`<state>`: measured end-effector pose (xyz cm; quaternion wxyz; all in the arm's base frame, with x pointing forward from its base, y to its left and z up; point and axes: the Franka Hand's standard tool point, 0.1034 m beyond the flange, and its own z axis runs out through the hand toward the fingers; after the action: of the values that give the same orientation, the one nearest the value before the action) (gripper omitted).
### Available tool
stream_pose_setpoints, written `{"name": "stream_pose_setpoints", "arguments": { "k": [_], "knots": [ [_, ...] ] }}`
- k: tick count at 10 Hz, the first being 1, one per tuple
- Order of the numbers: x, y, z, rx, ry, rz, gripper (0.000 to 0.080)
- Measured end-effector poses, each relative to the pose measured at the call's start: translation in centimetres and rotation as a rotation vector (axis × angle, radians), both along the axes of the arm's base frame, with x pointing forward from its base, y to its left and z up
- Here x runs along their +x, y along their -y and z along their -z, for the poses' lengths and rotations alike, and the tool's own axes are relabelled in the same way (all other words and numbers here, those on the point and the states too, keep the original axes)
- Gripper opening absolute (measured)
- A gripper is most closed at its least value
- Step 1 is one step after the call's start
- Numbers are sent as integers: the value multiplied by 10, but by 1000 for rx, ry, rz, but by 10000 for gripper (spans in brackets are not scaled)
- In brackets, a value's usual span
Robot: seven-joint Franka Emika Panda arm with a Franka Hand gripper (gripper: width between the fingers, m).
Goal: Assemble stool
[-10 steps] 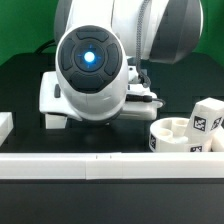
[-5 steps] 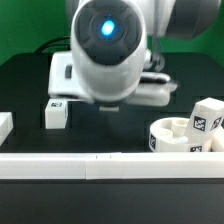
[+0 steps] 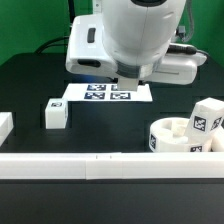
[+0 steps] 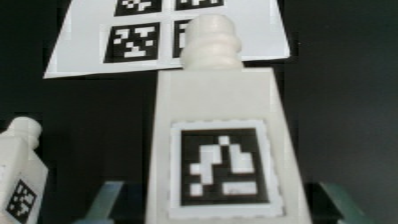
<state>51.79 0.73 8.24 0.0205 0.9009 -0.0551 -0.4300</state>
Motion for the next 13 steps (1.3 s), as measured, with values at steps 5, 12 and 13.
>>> {"name": "stream_pose_setpoints", "arguments": {
  "k": [5,12,13],
  "knots": [
    [24,-25,-23,12,468,-30,337],
    [49,-40,-37,0,1180,-71,337],
    [50,-42,-39,-4,1282,-84,337]
  ]
}}
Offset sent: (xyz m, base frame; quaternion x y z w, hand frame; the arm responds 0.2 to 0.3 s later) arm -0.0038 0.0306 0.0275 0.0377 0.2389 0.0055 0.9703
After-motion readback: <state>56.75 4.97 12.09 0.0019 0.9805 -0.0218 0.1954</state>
